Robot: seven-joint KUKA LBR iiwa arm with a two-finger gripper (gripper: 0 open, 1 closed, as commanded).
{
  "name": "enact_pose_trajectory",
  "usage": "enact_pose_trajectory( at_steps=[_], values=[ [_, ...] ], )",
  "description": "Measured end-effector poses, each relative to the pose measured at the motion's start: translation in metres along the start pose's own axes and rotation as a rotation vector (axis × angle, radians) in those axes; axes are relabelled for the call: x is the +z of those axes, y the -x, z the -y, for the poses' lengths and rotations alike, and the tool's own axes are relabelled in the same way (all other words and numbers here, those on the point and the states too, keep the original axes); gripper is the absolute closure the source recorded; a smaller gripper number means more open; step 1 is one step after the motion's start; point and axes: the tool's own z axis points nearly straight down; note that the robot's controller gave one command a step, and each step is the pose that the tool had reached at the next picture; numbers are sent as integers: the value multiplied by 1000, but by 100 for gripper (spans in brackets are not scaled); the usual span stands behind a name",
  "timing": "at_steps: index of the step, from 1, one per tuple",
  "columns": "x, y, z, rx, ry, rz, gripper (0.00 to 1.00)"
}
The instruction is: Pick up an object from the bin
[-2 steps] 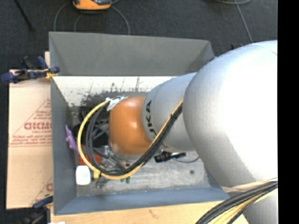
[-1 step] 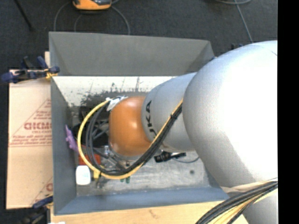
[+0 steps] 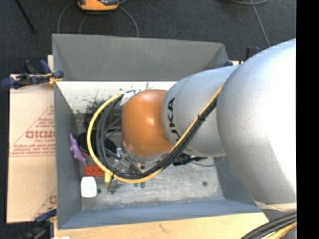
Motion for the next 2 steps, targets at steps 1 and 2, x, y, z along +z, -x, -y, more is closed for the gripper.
enact_pose_trajectory(
  at_steps=[1, 2],
  values=[
    [-15, 3, -1, 0, 0, 1, 100],
    [-61, 7, -11, -8, 5, 9, 100]
  ],
)
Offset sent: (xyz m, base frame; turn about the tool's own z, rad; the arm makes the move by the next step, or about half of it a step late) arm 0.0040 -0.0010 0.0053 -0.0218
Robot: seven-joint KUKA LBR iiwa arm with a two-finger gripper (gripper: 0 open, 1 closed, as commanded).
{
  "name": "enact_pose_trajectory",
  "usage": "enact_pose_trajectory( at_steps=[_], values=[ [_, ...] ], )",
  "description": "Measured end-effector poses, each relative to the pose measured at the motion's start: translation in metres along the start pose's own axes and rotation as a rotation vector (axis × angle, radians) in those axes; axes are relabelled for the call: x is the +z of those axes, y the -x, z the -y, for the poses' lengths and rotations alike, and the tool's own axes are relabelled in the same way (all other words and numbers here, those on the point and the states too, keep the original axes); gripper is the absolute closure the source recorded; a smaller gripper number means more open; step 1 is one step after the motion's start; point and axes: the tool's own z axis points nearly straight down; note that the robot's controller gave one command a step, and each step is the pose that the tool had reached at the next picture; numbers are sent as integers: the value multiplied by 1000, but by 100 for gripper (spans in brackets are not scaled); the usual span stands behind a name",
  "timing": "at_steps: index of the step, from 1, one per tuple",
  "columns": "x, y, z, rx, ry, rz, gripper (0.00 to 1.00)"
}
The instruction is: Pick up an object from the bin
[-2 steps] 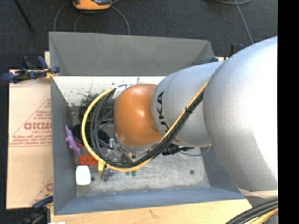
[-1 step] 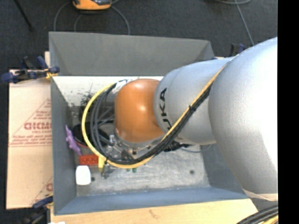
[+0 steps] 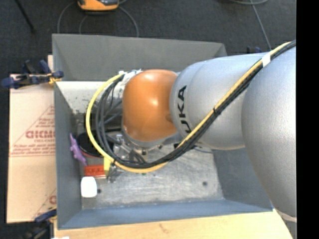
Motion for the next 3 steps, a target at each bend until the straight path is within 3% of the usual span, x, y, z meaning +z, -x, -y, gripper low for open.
enact_pose_trajectory(
  at_steps=[1, 2, 3],
  values=[
    [-13, -6, 6, 2, -1, -2, 100],
    [-6, 26, -14, 27, -1, -1, 100],
    [-34, 25, 4, 67, -3, -4, 100]
  ],
)
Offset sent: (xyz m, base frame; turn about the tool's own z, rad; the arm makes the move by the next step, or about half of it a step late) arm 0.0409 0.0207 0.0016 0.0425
